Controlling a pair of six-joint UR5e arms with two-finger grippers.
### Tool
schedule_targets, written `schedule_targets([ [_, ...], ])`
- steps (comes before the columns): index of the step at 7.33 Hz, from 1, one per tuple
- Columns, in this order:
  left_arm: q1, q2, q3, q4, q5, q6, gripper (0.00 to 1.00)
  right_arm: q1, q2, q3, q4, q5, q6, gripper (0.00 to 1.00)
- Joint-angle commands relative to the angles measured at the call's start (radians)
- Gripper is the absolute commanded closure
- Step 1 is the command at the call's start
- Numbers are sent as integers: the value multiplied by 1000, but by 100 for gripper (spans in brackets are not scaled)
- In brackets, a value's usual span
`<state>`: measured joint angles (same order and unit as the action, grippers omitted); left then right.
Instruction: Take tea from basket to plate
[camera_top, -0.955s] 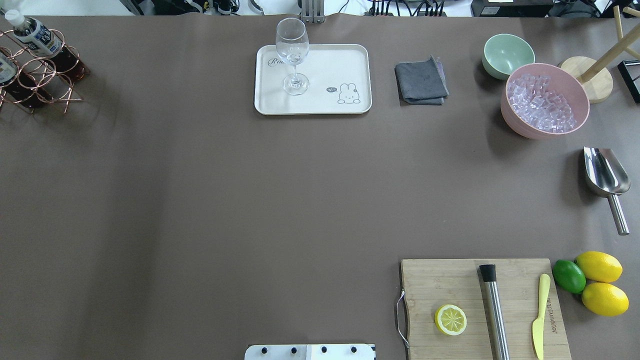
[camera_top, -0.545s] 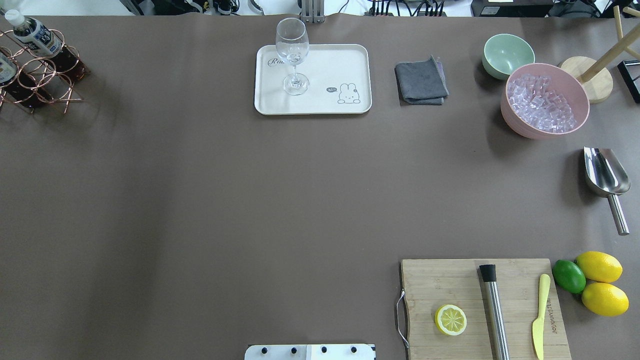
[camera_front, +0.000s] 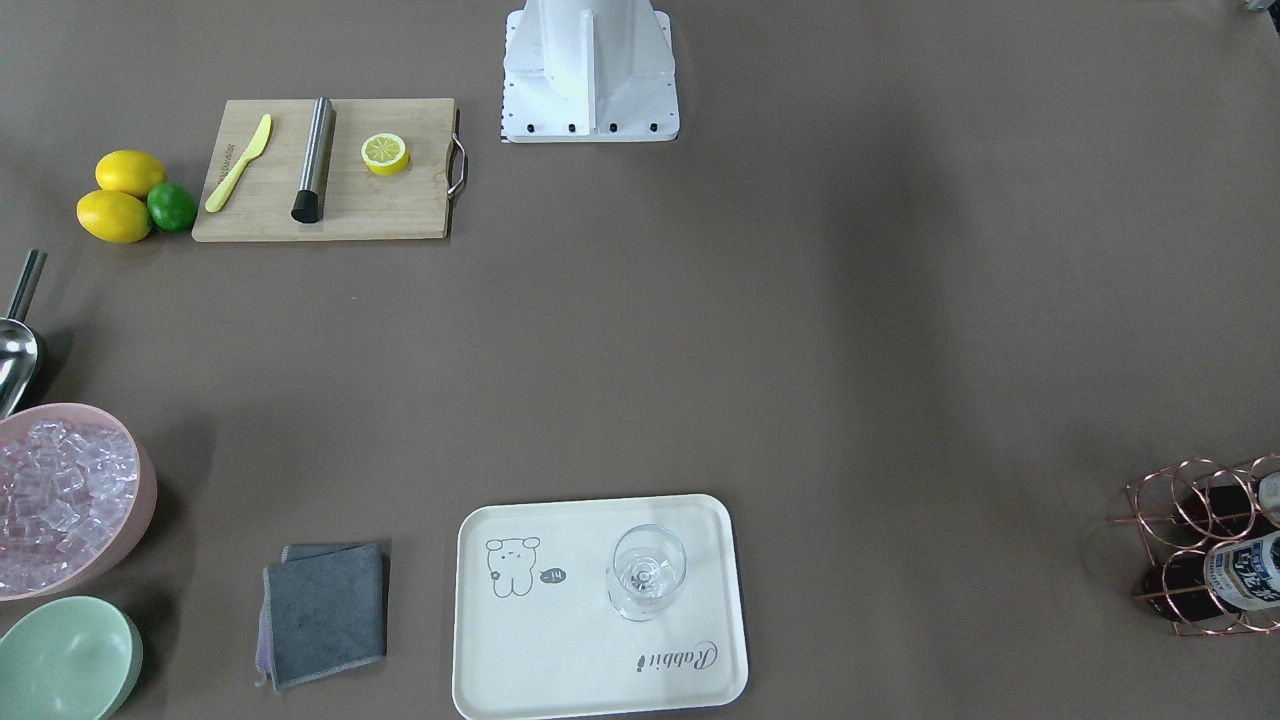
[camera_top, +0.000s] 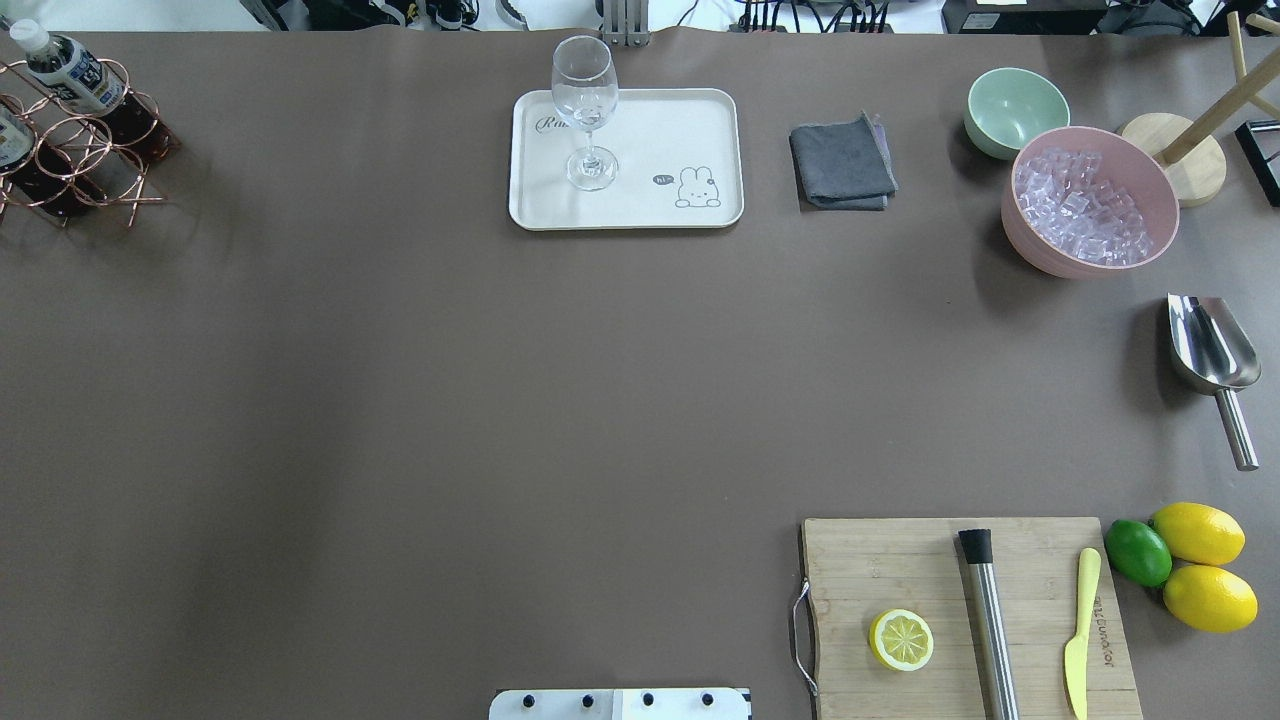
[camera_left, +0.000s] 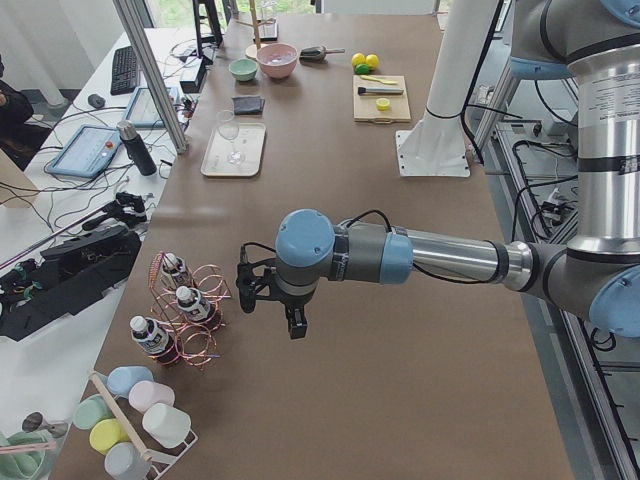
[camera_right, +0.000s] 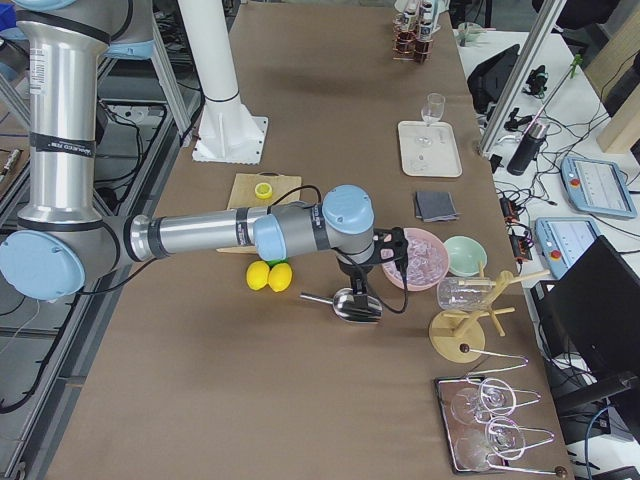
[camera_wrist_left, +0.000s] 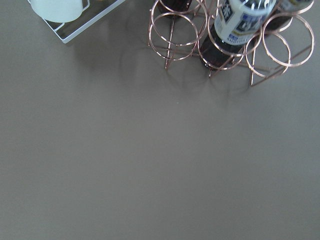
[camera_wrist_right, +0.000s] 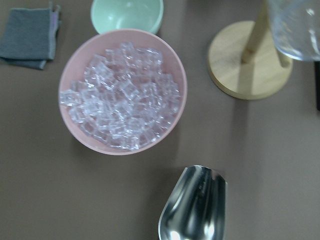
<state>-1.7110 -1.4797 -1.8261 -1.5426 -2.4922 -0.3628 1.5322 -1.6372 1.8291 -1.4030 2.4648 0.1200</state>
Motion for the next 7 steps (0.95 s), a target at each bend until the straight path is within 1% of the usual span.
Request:
schedule_targets([
  [1, 1, -193, 106, -29, -30, -562, 3, -146, 42, -10, 325, 39, 32, 0],
  [2, 5, -312, 217, -52, -25, -702, 3, -218, 80, -27, 493, 25, 114, 0],
  [3, 8, -371, 287, -92, -24, -772, 3, -280, 106, -51, 662, -39, 166, 0],
  [4, 17, -428, 376, -173, -22, -936, 3, -335, 129, -92, 846, -100, 199, 0],
  [5, 58, -470, 460, -315, 31, -1126, 3, -369, 164, -153, 1006, -131, 236, 0],
  [6, 114, -476, 493, -435, 159, -1280, 3, -391, 210, -244, 1173, -157, 245, 0],
  [7, 157, -494, 523, -512, 223, -1399, 3, -433, 258, -320, 1343, -208, 280, 0],
])
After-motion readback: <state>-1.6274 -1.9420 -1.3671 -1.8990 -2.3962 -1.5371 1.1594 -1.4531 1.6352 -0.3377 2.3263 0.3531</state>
